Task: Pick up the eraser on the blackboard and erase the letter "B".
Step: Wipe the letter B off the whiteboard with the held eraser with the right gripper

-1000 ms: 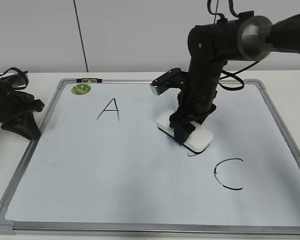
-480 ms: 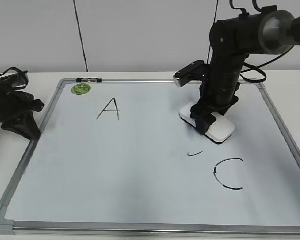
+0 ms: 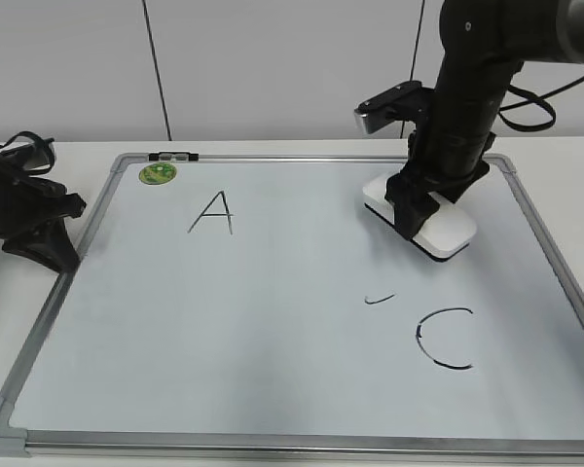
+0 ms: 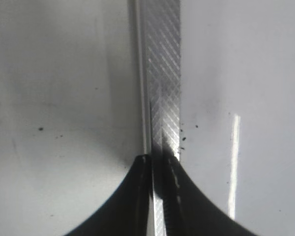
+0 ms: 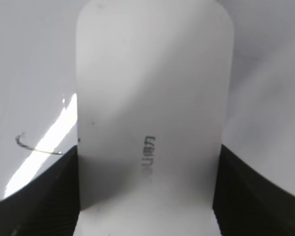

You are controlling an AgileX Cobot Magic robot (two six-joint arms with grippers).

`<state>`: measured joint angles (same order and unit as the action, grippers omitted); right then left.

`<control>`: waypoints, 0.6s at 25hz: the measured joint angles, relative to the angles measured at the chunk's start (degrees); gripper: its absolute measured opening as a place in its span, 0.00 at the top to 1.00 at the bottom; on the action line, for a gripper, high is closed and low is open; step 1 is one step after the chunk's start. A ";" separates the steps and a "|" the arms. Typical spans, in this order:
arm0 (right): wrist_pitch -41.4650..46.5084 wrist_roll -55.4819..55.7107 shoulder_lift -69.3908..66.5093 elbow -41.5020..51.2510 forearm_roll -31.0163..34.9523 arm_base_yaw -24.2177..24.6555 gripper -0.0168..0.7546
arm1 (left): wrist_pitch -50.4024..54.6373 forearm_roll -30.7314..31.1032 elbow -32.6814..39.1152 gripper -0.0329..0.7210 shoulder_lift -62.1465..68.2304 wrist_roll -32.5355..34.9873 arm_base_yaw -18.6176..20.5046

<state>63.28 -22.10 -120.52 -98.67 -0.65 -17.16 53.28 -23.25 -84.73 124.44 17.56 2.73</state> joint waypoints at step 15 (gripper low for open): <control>-5.06 0.00 1.05 6.11 2.38 -1.52 0.28 | 0.10 -0.12 0.00 0.91 0.00 0.00 0.00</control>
<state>58.22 -22.10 -119.47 -92.56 1.73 -18.68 53.38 -23.37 -84.73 124.44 17.56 2.73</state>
